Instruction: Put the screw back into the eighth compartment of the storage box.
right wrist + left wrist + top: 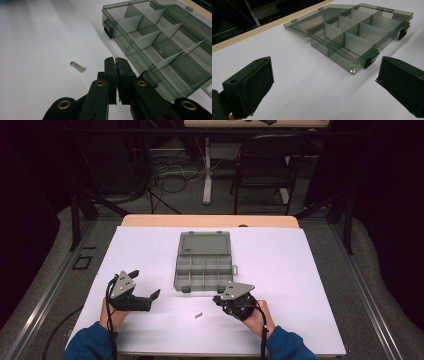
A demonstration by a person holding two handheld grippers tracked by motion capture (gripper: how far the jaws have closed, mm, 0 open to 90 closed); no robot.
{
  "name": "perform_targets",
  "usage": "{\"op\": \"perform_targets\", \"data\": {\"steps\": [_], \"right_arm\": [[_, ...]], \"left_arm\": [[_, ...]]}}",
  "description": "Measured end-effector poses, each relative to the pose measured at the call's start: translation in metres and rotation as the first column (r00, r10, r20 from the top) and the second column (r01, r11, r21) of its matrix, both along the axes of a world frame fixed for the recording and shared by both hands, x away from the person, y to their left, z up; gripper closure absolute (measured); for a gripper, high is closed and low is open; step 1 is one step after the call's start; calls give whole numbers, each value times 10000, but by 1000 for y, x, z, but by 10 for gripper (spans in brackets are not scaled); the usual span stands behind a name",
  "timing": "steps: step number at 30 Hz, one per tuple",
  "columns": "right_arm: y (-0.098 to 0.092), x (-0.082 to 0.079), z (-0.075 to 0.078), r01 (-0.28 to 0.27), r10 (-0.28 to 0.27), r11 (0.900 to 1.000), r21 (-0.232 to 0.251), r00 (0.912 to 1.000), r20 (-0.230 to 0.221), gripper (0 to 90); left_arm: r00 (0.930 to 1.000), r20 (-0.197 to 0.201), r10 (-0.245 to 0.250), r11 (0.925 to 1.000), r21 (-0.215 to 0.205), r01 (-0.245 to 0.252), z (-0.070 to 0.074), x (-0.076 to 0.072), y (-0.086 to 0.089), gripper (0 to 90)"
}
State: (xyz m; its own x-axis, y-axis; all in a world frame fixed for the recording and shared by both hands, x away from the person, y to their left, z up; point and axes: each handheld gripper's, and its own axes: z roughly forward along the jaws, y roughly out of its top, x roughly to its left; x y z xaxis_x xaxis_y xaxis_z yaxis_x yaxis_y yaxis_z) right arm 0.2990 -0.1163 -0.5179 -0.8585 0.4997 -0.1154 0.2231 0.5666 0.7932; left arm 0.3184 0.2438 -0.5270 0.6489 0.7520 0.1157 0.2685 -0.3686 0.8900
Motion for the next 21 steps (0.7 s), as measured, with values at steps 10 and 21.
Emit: {"op": "perform_targets", "data": {"steps": [10,21], "right_arm": [[-5,2,5,247,-249,9997,79,9995,175,877],[-9,4,9,459,-464,9988,159,9983,351,877]], "left_arm": [[10000,22,16,10000,62,-16,0,0,0,0],[10000,29,48,10000,55,-48,0,0,-1,0]]}}
